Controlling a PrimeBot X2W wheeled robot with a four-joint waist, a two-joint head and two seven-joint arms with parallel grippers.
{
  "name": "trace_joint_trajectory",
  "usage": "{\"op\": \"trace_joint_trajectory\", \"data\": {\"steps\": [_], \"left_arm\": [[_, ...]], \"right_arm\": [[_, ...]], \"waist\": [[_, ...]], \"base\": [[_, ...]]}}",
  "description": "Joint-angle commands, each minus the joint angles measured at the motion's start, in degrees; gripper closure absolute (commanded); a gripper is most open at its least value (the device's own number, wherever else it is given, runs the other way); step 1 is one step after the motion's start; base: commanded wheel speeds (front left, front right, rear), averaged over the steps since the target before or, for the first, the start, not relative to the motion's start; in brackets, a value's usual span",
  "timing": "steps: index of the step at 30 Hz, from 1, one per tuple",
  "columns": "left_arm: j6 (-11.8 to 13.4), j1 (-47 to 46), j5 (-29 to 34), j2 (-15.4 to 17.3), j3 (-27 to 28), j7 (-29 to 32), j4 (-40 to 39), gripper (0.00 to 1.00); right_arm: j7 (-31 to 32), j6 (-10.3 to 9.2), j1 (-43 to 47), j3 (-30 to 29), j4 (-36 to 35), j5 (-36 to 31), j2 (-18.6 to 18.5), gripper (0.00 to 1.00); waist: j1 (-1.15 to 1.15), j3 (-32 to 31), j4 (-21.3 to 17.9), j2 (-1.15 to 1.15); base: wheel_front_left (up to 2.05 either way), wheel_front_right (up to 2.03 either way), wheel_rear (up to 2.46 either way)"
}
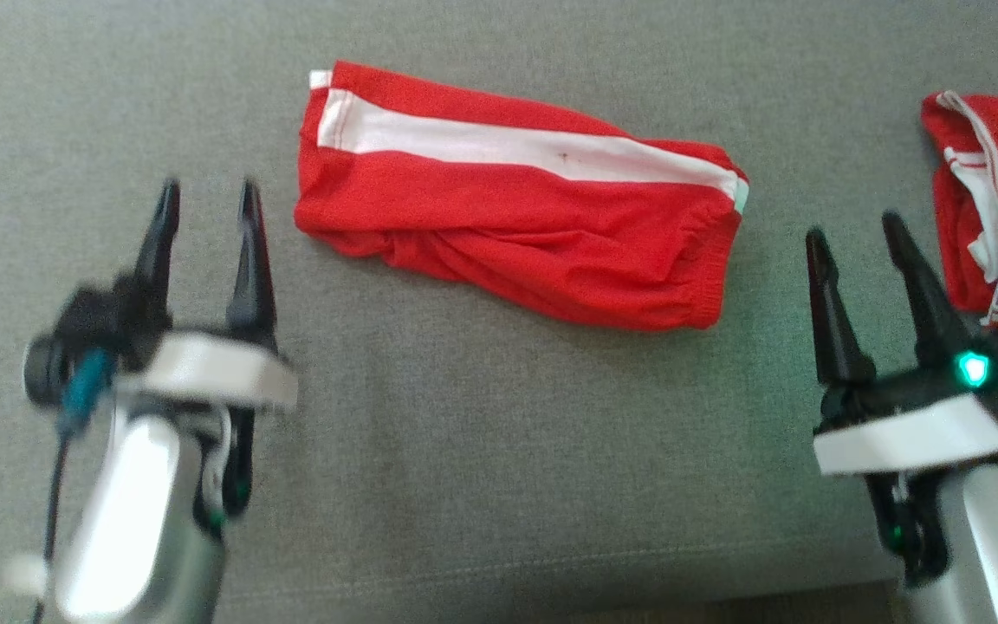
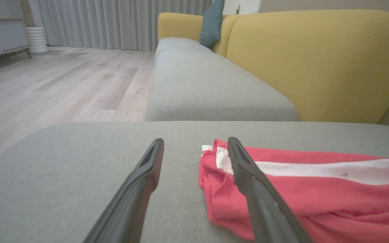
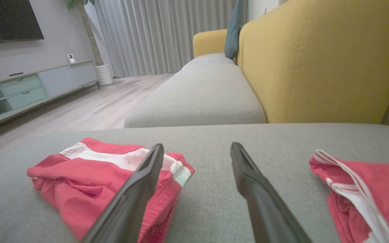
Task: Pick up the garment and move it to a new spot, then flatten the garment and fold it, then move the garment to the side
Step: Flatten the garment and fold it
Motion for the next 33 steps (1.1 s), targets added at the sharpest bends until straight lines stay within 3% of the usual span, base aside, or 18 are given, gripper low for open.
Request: {"op": "trace_joint_trajectory", "data": {"steps": [1, 9, 18, 29, 33], "left_arm": [[1.0, 2.4, 1.0, 1.2, 2.5, -0.4, -4.3, 0.00], [3.6, 13.6, 2.7, 0.5, 3.4, -0.4, -12.3, 0.00], [4.3, 16.1, 2.6, 0.2, 3.4, -0.4, -13.2, 0.00], [4.2, 15.9, 2.7, 0.3, 3.1, -0.4, -13.4, 0.00], [1.7, 11.9, 1.9, 0.3, 1.5, 1.1, -12.3, 0.00]], "right_arm": [[0.8, 0.19, 1.8, 0.2, -3.0, -0.6, 0.3, 0.00], [3.7, 0.19, 8.2, -1.6, -6.7, -1.6, 2.2, 0.00], [5.4, 0.19, 9.4, -1.9, -8.5, -1.5, 2.7, 0.00], [5.7, 0.19, 9.5, -2.0, -9.2, -1.4, 2.7, 0.00], [5.8, 0.19, 8.8, -2.1, -9.8, -1.4, 2.8, 0.00]], "waist": [[0.00, -1.7, 0.4, 0.00], [0.00, -5.5, 1.0, 0.00], [0.00, -6.6, 1.4, 0.00], [0.00, -6.5, 1.3, 0.00], [0.00, -4.7, 1.2, 0.00]], "base": [[0.00, 0.00, 0.00], [0.00, 0.00, 0.00], [0.00, 0.00, 0.00], [0.00, 0.00, 0.00], [0.00, 0.00, 0.00]]}}
